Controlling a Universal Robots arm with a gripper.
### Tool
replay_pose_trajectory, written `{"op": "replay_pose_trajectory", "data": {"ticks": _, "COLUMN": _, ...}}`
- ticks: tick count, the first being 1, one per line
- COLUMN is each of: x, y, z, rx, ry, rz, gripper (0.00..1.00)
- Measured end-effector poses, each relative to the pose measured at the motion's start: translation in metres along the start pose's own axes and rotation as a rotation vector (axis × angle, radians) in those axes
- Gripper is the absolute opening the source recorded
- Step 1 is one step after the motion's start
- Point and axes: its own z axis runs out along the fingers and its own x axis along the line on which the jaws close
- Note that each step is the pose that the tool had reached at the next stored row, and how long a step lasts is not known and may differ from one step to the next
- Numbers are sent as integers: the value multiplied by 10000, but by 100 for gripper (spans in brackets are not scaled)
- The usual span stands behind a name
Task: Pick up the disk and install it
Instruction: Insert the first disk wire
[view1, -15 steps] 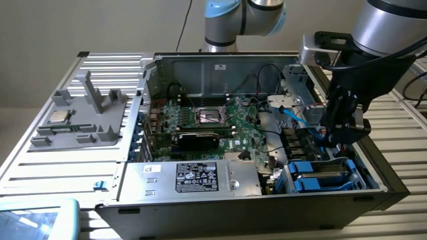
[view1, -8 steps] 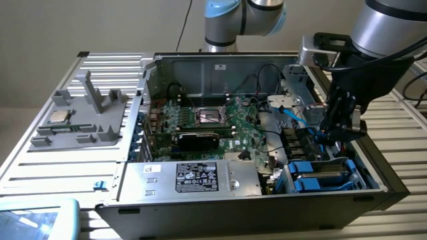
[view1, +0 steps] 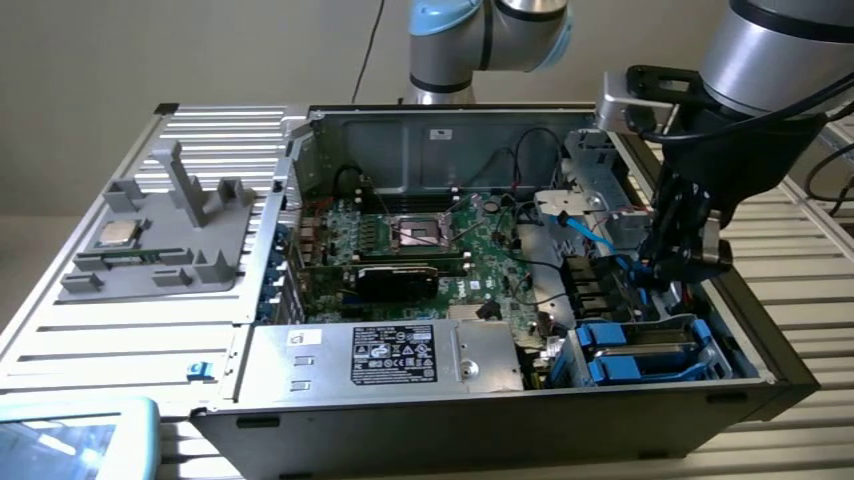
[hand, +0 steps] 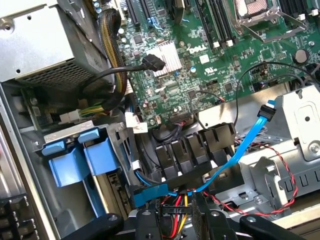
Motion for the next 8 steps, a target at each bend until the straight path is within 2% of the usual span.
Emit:
{"op": "replay_pose_trajectory", "data": {"ticks": 3, "x": -24, "y": 27, "z": -34, "rx": 14, "ry": 41, "rz": -4, "gripper": 35}}
{"op": "replay_pose_trajectory", "data": {"ticks": 8, "x": -7, "y": 92, "z": -94, "rx": 34, "ry": 94, "rz": 3, "gripper": 35}}
